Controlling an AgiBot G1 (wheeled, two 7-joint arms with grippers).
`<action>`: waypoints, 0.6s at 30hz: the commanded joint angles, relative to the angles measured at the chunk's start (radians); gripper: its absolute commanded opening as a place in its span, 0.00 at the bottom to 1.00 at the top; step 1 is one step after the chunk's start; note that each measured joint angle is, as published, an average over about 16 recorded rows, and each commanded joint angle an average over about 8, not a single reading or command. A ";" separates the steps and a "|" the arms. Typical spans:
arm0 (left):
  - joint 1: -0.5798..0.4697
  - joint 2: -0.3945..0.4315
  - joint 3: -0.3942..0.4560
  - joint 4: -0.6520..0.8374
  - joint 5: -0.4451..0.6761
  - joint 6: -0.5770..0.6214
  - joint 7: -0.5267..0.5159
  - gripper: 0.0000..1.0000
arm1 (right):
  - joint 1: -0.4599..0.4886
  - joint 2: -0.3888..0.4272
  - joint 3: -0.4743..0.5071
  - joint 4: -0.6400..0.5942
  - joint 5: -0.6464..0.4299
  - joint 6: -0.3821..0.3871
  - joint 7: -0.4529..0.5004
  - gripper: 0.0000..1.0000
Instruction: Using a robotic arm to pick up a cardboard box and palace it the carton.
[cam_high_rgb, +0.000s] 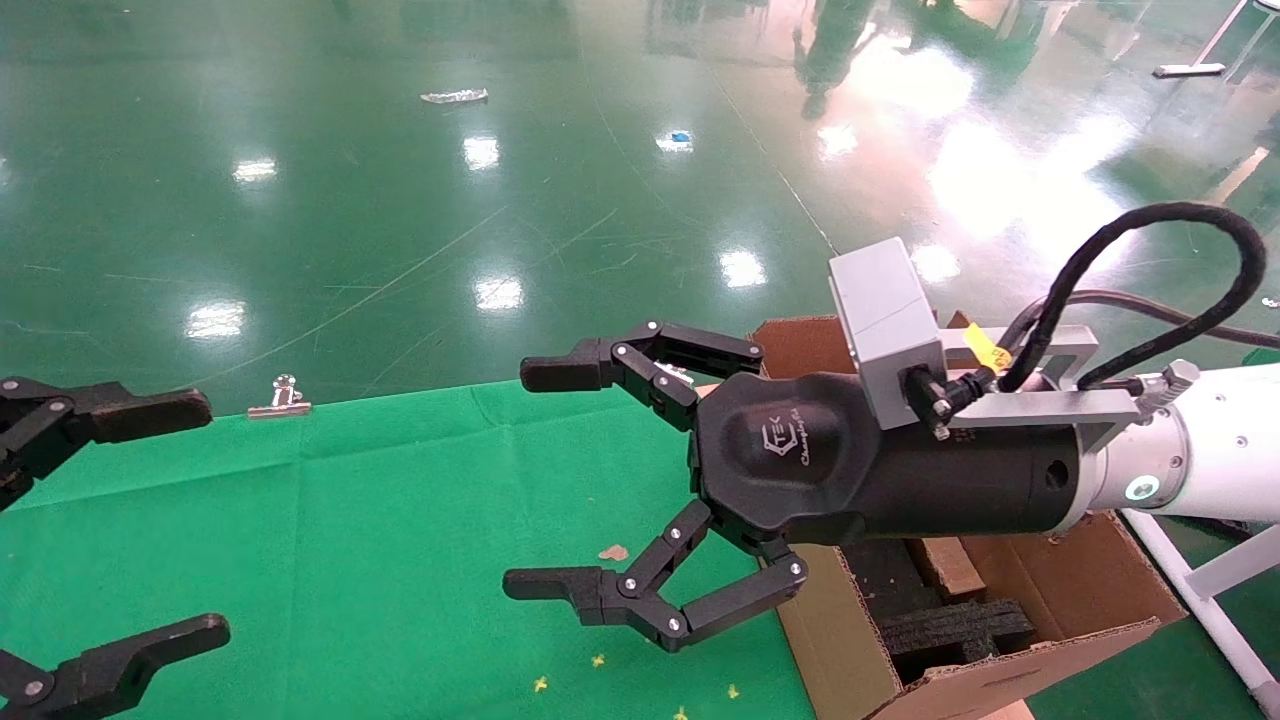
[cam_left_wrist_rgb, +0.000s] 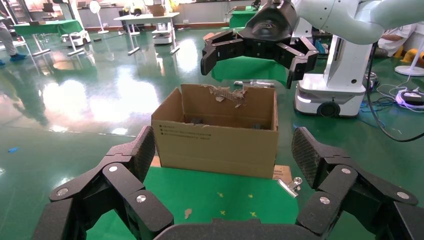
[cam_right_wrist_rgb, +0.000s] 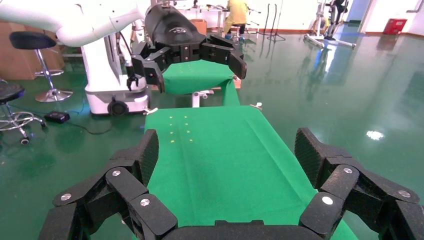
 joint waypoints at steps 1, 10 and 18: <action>0.000 0.000 0.000 0.000 0.000 0.000 0.000 1.00 | 0.001 0.000 -0.001 -0.001 0.000 0.000 0.000 1.00; 0.000 0.000 0.000 0.000 0.000 0.000 0.000 1.00 | 0.003 -0.001 -0.004 -0.003 -0.001 0.001 0.001 1.00; 0.000 0.000 0.000 0.000 0.000 0.000 0.000 1.00 | 0.004 -0.001 -0.005 -0.003 -0.002 0.001 0.001 1.00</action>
